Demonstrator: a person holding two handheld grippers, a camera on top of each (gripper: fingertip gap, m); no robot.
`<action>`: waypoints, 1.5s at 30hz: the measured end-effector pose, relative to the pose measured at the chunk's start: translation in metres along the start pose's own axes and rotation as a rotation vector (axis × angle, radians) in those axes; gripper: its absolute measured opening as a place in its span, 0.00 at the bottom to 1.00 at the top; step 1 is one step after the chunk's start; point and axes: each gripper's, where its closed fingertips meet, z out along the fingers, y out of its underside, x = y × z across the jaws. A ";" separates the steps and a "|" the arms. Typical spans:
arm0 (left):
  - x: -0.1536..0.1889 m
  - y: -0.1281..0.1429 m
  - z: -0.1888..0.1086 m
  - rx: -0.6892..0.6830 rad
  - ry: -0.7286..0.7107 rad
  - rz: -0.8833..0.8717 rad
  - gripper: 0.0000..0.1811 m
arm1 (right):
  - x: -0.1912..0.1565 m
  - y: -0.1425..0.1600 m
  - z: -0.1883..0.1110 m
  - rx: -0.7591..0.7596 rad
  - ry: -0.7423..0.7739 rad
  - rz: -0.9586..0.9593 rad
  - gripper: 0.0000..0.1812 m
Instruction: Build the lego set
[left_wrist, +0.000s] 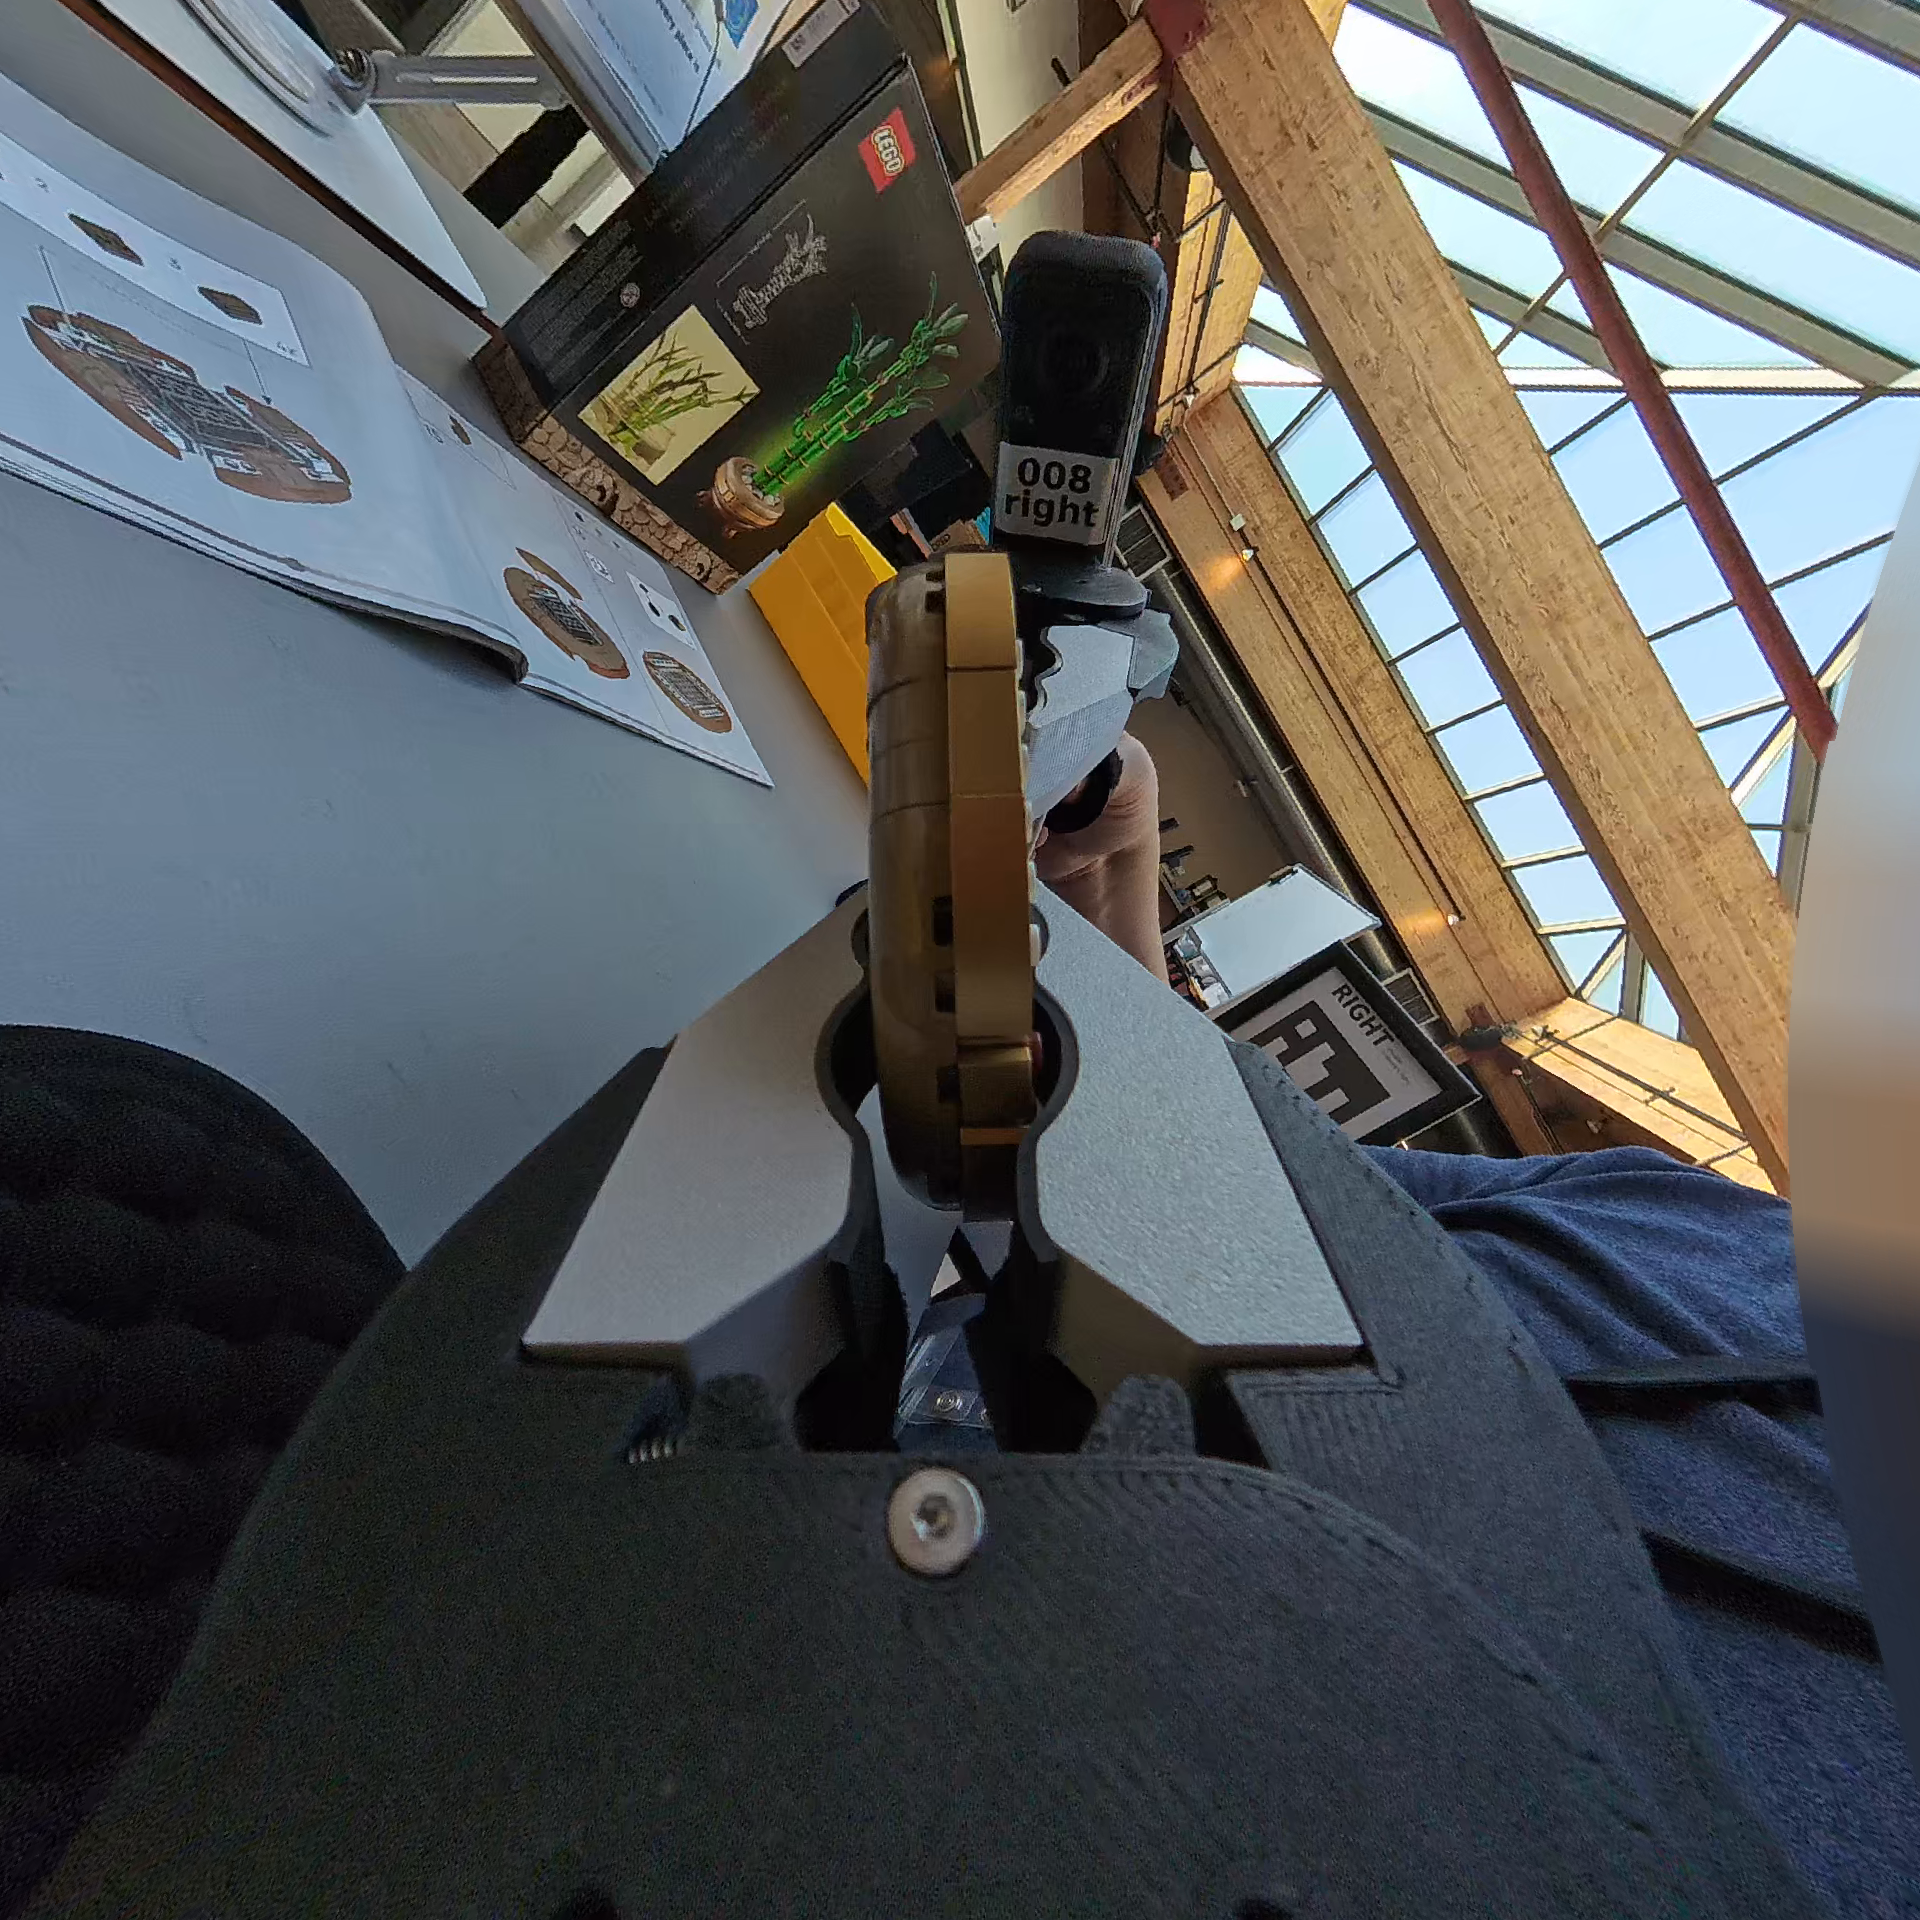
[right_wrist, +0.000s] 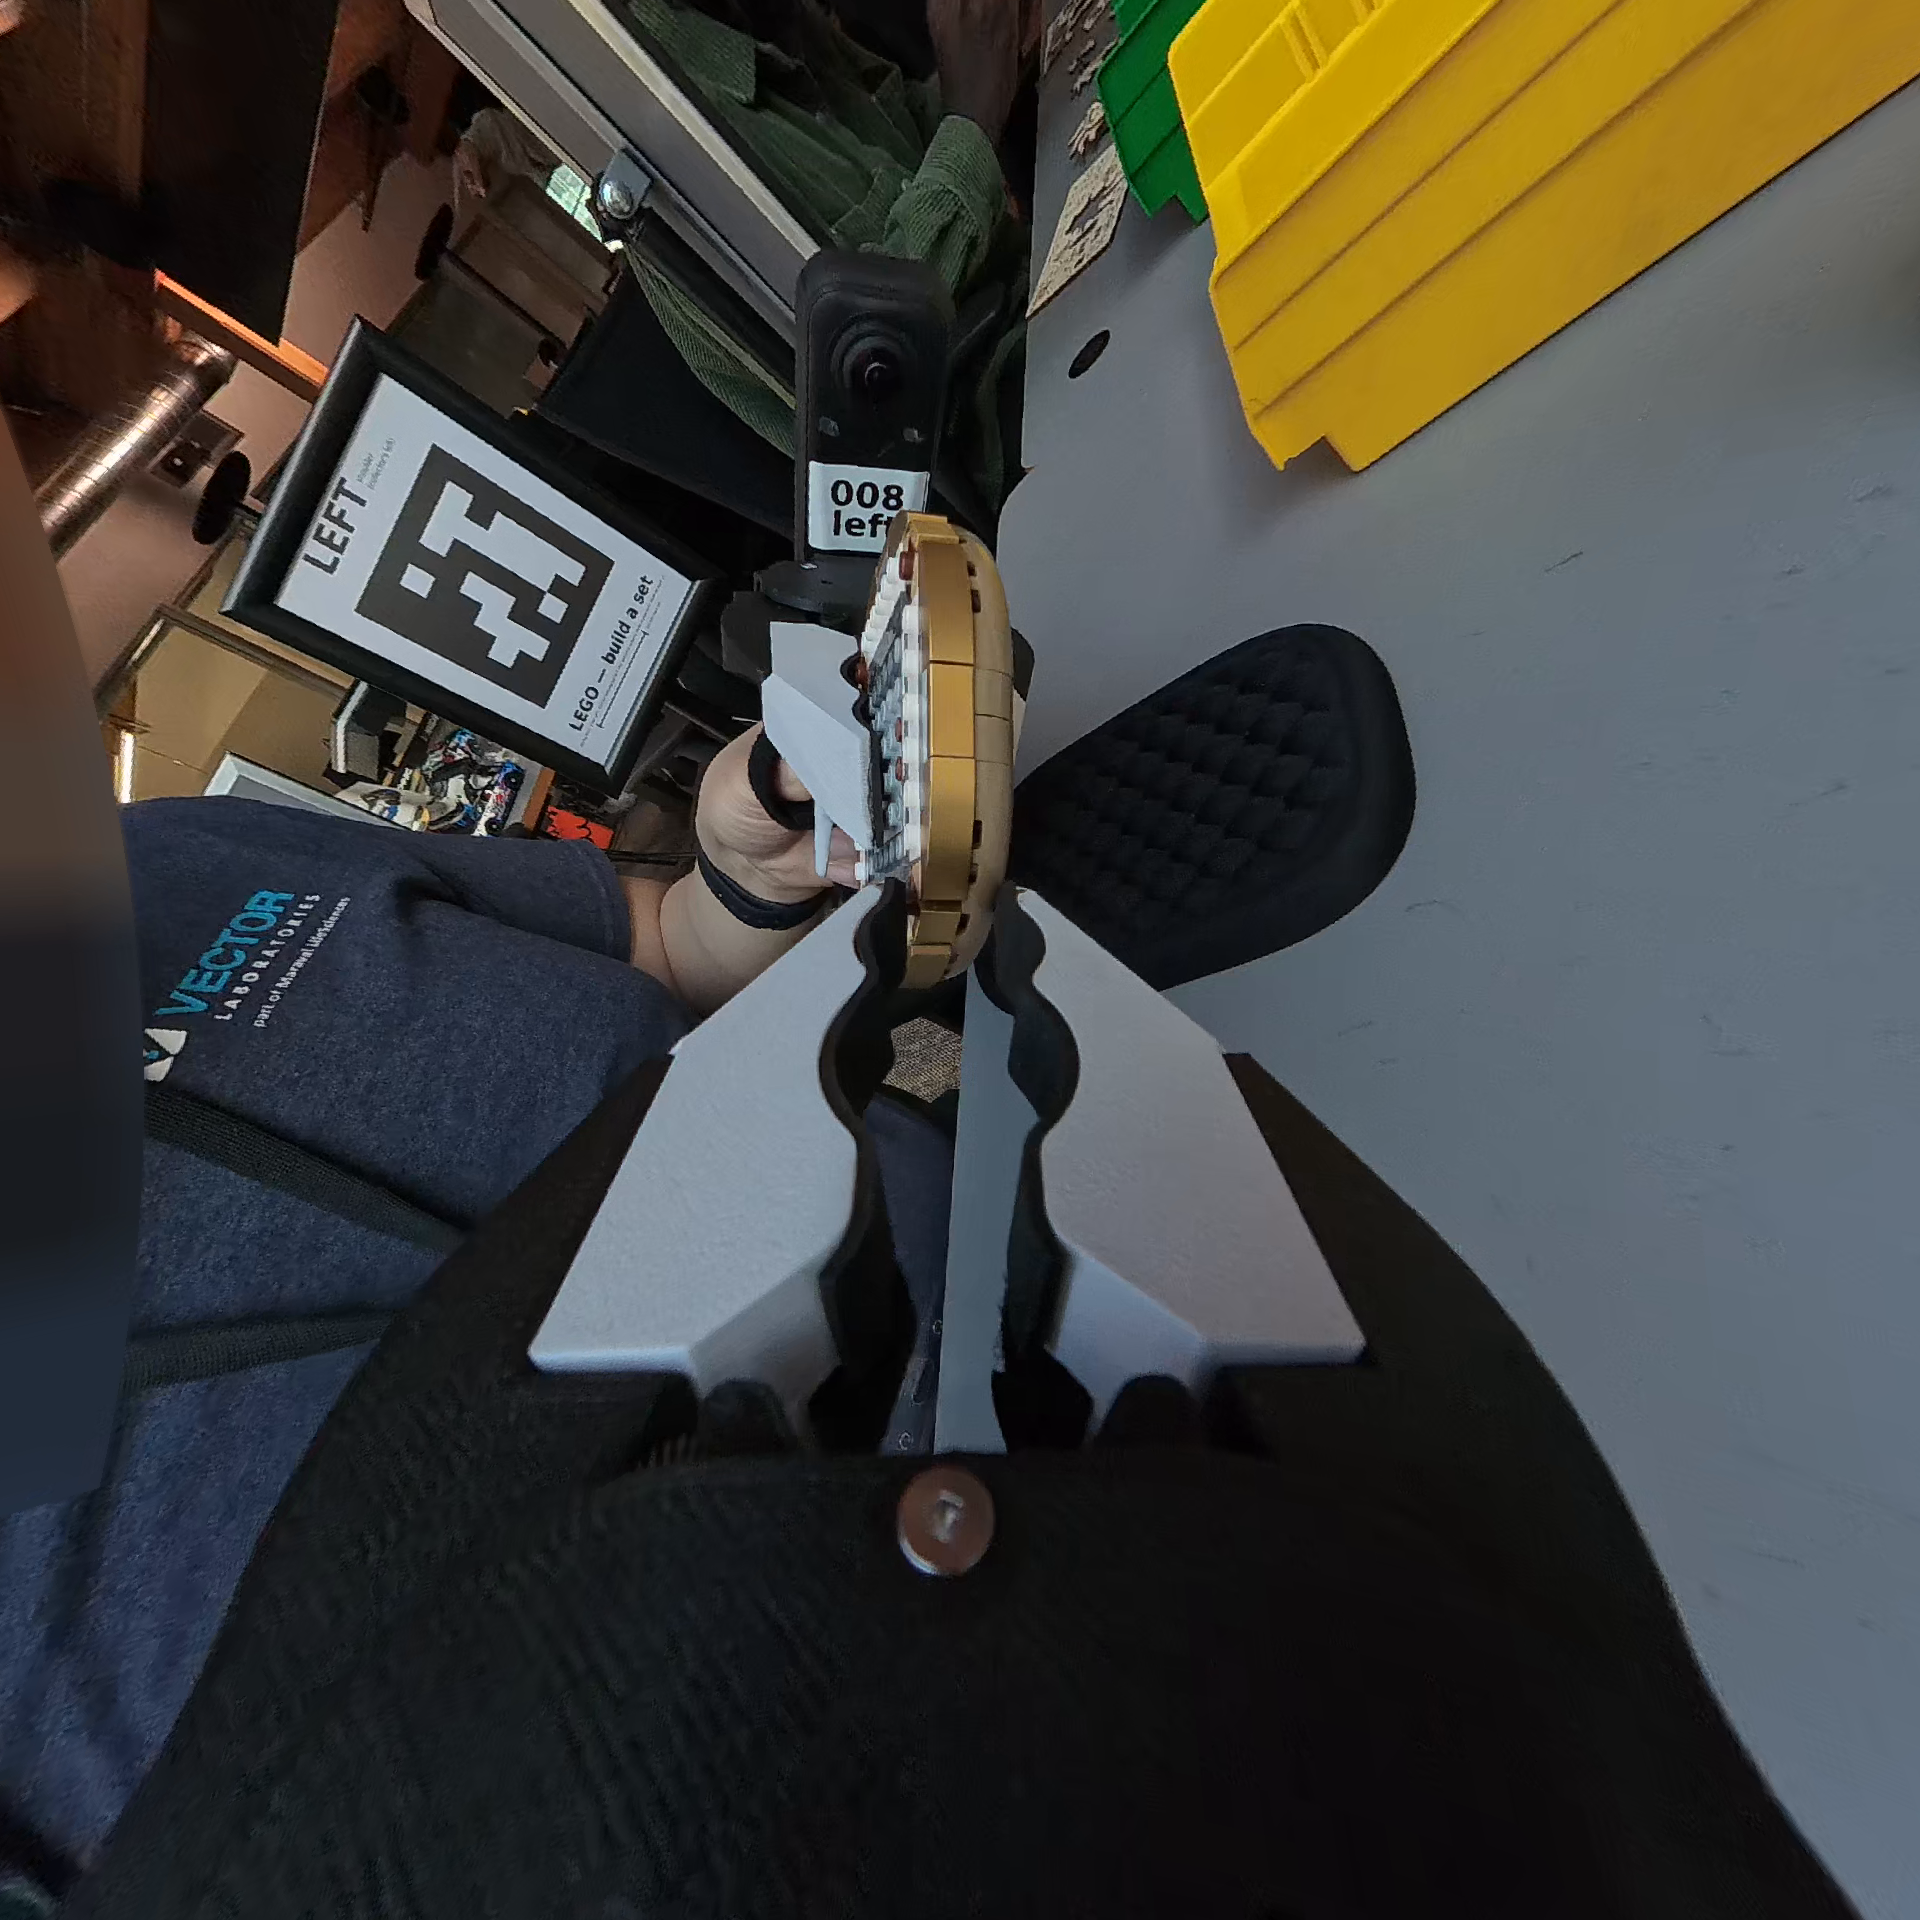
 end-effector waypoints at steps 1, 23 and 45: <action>0.000 0.000 0.000 0.003 0.005 -0.002 0.10 | 0.000 0.000 0.000 0.002 -0.003 0.006 0.09; 0.015 -0.014 0.003 0.051 -0.011 0.096 0.10 | -0.014 -0.017 -0.003 0.244 -0.102 0.066 0.10; 0.013 -0.018 0.004 0.070 -0.016 0.084 0.10 | -0.009 -0.031 -0.024 0.448 -0.165 0.058 0.20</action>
